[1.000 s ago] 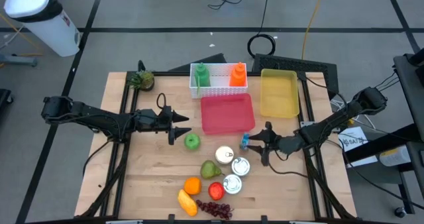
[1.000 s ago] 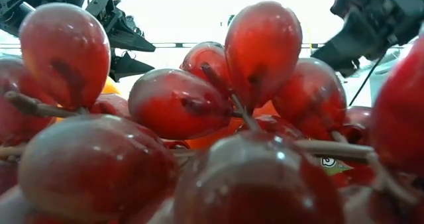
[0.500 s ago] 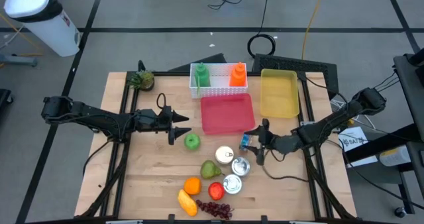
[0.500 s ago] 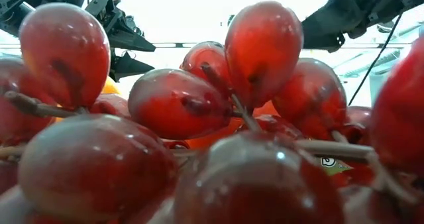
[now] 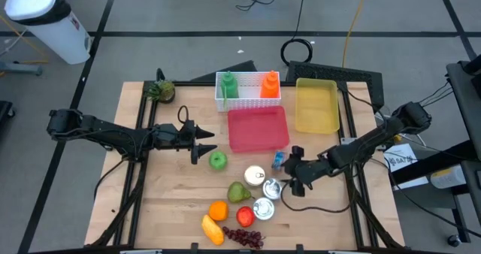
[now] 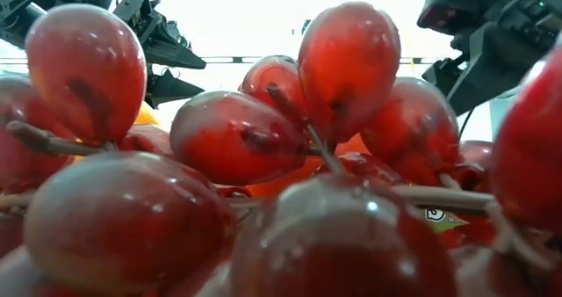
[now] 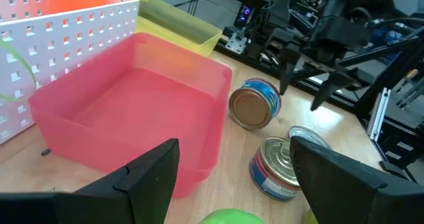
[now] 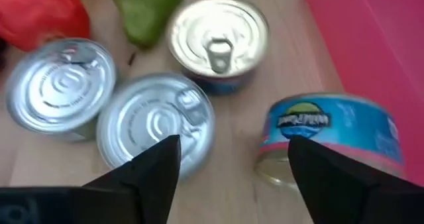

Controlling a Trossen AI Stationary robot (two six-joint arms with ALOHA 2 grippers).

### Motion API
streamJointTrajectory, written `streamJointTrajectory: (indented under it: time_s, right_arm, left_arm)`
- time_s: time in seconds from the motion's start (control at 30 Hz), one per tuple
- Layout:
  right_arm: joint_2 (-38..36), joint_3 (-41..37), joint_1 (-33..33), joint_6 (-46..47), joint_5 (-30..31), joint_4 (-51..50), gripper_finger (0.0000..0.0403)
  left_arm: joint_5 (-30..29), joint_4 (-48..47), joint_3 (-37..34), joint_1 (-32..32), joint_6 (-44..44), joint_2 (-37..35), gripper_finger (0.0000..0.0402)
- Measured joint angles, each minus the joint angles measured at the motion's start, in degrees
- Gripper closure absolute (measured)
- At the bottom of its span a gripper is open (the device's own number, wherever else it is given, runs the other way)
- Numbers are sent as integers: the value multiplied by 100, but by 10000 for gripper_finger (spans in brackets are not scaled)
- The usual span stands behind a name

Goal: Pick & Place Food Item
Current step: Put the right blue and pink tuna can into the yellow bin

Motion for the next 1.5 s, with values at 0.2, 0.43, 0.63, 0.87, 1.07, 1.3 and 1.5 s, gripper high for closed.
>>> streamJointTrajectory:
  time_s: [0.2, 0.43, 0.63, 0.87, 1.07, 1.3, 1.5]
  right_arm:
    - [-103, 2, -9, 562, 23, -771, 160]
    - [-157, 0, -9, 1218, 234, -1534, 172]
    - [-159, -2, -11, 1238, 791, -1286, 174]
    - [-159, -2, -91, 1201, 1084, -918, 174]
    - [-56, -2, -260, 1069, 1085, -913, 173]
    - [308, -2, -379, 900, 908, -447, 163]
    - [614, -4, -387, 746, 915, -2, 136]
  left_arm:
    - [0, -32, 0, 2, 0, 2, 100]
    - [0, -31, 0, 2, 0, 2, 100]
    - [0, -31, 0, 0, 0, 2, 100]
    - [0, -17, 0, 2, 0, 2, 101]
    - [0, -4, 0, 0, -2, 2, 100]
    - [0, -4, 0, 0, -13, 2, 100]
    - [0, -3, 0, 0, -28, 2, 101]
